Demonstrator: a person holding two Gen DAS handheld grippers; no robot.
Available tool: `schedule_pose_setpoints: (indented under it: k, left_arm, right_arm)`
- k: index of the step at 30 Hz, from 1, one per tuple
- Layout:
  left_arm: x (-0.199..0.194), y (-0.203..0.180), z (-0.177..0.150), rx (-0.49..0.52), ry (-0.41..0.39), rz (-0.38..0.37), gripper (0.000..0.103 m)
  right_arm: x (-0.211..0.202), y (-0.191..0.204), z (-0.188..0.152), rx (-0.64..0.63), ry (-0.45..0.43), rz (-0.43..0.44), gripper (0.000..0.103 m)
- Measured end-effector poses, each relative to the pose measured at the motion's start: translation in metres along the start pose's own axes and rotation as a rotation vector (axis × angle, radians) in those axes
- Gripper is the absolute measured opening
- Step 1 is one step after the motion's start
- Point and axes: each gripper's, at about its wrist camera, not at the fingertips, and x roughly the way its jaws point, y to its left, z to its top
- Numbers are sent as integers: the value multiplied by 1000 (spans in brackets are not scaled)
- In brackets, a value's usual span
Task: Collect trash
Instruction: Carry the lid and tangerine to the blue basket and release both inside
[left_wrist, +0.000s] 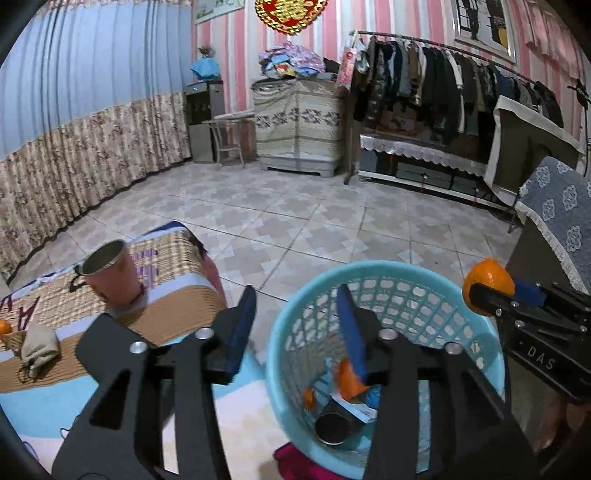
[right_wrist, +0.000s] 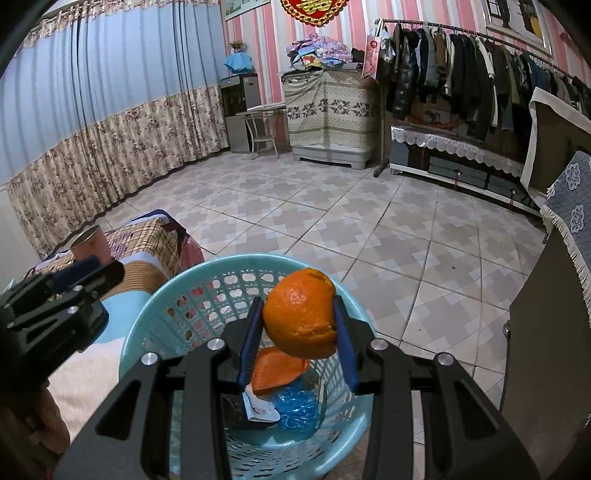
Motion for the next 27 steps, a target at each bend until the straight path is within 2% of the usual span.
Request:
schedule_pose_setpoints:
  k: [4,7,13,18,19,20,22,25,27]
  left_arm:
    - [-8,13,2,-26,-23,45,69]
    - [-14,25,4,-46,-43,71,79]
    - [-27,43,5,-63,-72,118,90]
    - [-35,56,4,-67,-87,147,93]
    - [-37,58,4,-70,-88,149,94]
    - [-38,62,3,-74,-89,153,94]
    - [-41,68,4,-82,-90,160,94]
    - [-44,76,2,-90,-91,166,95]
    - [-48,83,-1,-96,-91,178,95]
  right_arm:
    - [4,5,-2,2,3,3,37]
    - [9,11,-5,4,10,8,37]
    - [22,25,-13,29,31,32,38]
    - [32,38,-13,21,46,29,40]
    - [33,39,-13,18,47,28,44]
    - [34,41,-13,16,45,24,55]
    - [34,46,-12,14,31,6,71]
    - [34,49,-10,7,34,-4,72]
    - [34,50,-11,3,37,-17,80]
